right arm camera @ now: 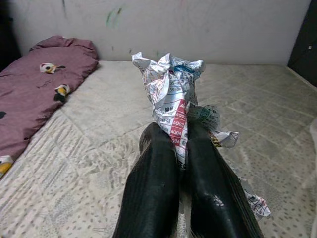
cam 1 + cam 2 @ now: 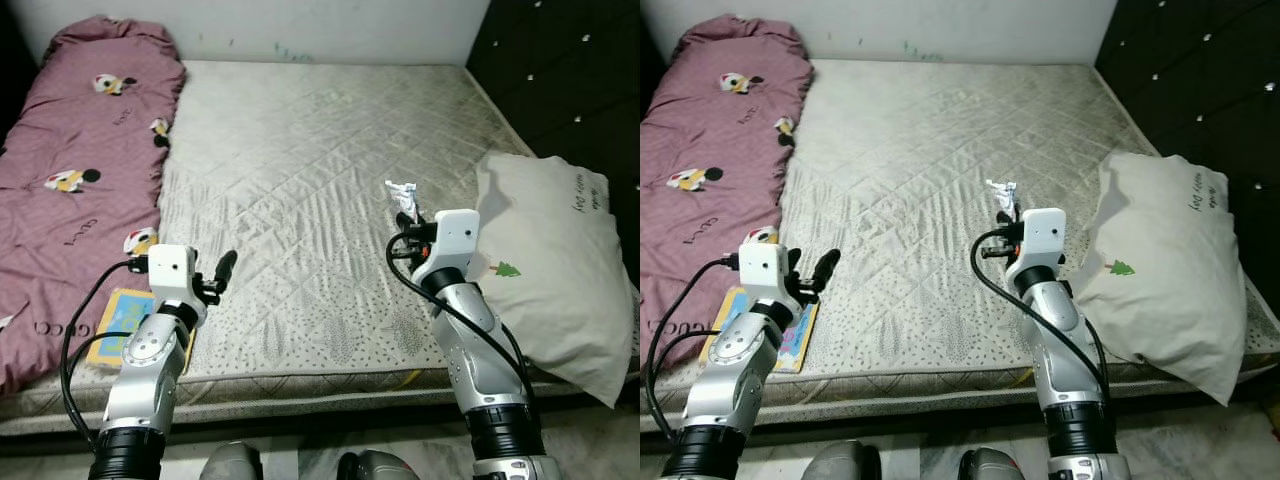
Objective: Clean up the room
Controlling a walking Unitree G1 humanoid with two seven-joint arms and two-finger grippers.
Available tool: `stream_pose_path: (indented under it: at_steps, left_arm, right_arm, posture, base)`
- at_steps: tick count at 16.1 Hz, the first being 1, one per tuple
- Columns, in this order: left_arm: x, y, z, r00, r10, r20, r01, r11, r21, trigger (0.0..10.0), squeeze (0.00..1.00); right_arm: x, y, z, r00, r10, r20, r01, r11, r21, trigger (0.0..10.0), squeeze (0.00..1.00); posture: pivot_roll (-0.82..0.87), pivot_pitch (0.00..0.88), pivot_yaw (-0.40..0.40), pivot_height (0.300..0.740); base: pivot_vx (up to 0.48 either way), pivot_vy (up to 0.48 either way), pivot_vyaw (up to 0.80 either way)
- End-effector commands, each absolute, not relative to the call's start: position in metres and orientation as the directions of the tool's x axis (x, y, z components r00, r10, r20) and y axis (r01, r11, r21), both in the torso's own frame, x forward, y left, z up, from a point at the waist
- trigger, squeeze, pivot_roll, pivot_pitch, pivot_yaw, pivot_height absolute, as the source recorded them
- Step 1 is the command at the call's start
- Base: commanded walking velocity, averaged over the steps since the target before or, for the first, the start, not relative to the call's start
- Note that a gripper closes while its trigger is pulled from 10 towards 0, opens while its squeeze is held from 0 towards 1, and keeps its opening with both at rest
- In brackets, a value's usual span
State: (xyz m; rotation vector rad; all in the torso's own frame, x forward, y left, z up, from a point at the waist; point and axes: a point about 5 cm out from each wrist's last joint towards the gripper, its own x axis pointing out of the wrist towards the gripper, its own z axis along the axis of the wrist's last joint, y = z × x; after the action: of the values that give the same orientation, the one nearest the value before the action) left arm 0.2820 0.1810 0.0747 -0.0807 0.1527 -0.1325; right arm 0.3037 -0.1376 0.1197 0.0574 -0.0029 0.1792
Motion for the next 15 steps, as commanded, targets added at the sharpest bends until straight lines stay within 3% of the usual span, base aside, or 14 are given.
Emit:
stream_pose_path:
  at_steps: [1, 4, 7, 9, 15]
  left_arm:
    - [0.282, 0.182, 0.075, 0.98, -0.128, -0.151, 0.117, 0.99, -0.077, 10.0, 0.0]
    - [0.282, 0.182, 0.075, 0.98, -0.128, -0.151, 0.117, 0.99, -0.077, 10.0, 0.0]
    - [0.261, 0.188, 0.079, 0.988, -0.087, -0.129, 0.084, 0.996, -0.026, 10.0, 0.0]
    - [0.257, 0.191, 0.079, 0.988, -0.073, -0.139, 0.066, 0.996, -0.052, 10.0, 0.0]
    - [0.267, 0.192, 0.089, 0.992, -0.07, -0.106, 0.066, 0.997, -0.043, 10.0, 0.0]
  right_arm:
    - [0.303, -0.139, 0.121, 0.984, 0.18, 0.018, -0.18, 0.982, 0.055, 10.0, 0.0]
    - [0.303, -0.139, 0.121, 0.984, 0.18, 0.018, -0.18, 0.982, 0.055, 10.0, 0.0]
    - [0.287, -0.158, 0.119, 0.972, 0.236, 0.0, -0.235, 0.969, -0.072, 10.0, 0.0]
    - [0.276, -0.167, 0.112, 0.972, 0.229, -0.049, -0.232, 0.97, -0.069, 10.0, 0.0]
    - [0.269, -0.146, 0.113, 0.984, 0.181, 0.005, -0.181, 0.984, -0.002, 10.0, 0.0]
  posture:
    - [0.02, 0.055, -0.045, 0.74]
    - [0.02, 0.055, -0.045, 0.74]
    - [-0.01, 0.078, -0.001, 0.74]
    - [-0.01, 0.088, 0.0, 0.74]
    - [0.0, 0.105, -0.02, 0.74]
  base:
    - [0.0, 0.0, 0.0]
    - [0.0, 0.0, 0.0]
    - [0.0, 0.0, 0.0]
    - [0.0, 0.0, 0.0]
    - [0.0, 0.43, 0.0]
